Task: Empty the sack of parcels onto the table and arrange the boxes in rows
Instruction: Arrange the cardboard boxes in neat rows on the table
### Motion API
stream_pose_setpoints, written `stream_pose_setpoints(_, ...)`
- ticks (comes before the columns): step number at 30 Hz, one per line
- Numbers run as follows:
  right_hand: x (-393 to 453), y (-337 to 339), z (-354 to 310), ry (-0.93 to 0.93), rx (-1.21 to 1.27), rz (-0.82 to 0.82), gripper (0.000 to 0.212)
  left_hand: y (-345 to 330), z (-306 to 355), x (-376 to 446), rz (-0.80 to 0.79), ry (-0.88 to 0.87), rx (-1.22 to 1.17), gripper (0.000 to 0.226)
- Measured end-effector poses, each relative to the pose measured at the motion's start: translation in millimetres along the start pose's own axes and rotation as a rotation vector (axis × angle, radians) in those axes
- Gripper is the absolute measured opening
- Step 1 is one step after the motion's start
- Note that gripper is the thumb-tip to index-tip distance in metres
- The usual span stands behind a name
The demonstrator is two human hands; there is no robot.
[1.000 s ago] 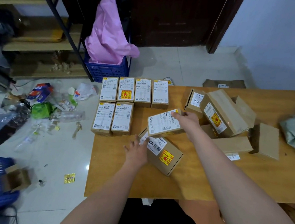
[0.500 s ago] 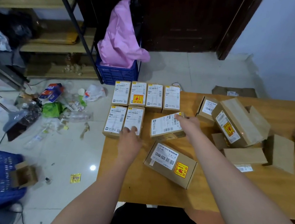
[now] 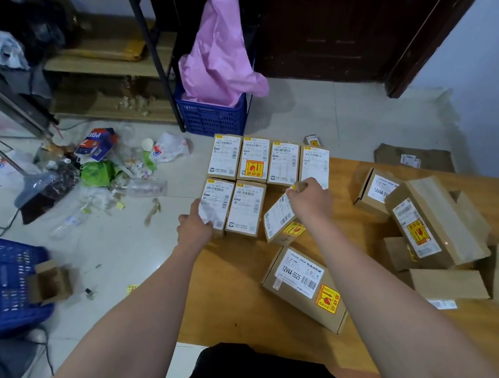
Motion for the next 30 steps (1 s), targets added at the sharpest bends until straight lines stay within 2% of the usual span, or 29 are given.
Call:
stream_pose_setpoints(6, -0.2, -20.3, -22.1, -0.083, -0.165, 0.109, 0.046, 1.5, -0.4, 7.2, -0.033, -0.007, -0.035, 0.065)
stream_pose_setpoints(15, -8.9, -37.8, -34.9, -0.032, -0.201, 0.028, 0.049, -0.8, -3.4, 10.2, -0.051, -0.030, -0.069, 0.063)
stream_pose_setpoints(18, -8.4, -35.5, -33.4, -0.036, -0.187, 0.030, 0.059, -0.6, -2.5, 10.0, -0.061, -0.016, -0.058, 0.067)
stream_pose_setpoints(21, -3.4, -22.8, -31.9, -0.074, -0.154, 0.051, 0.081, 5.0, 3.9, 3.8, 0.069, -0.021, 0.101, 0.076)
stream_pose_setpoints(24, 6.6, -3.8, -35.3, -0.058, -0.132, 0.039, 0.086, 12.6, 25.6, -2.8, 0.197, -0.148, 0.068, 0.066)
stream_pose_setpoints(26, 9.8, 14.1, -41.3, 0.017, -0.160, 0.029, 0.069, 12.6, 49.9, -6.8, 0.148, -0.252, -0.043, 0.057)
stream_pose_setpoints(27, 10.0, 23.3, -44.4, 0.060, -0.160, 0.011, 0.060, 11.3, 63.2, -9.3, 0.075, -0.292, -0.118, 0.054)
stream_pose_setpoints(30, 4.9, 51.5, -54.7, 0.162, -0.033, -0.105, 0.056, 8.0, 102.0, -25.5, -0.246, -0.316, -0.333, 0.052)
Point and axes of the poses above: each hand's wrist, its own x-axis towards the middle knuckle, its own y-axis out of the back of the hand, z = x × y, the point moved 1 cm from there along x, towards the middle knuckle, and after that the axes turned 1 degree about y, right-handed, at the moved point
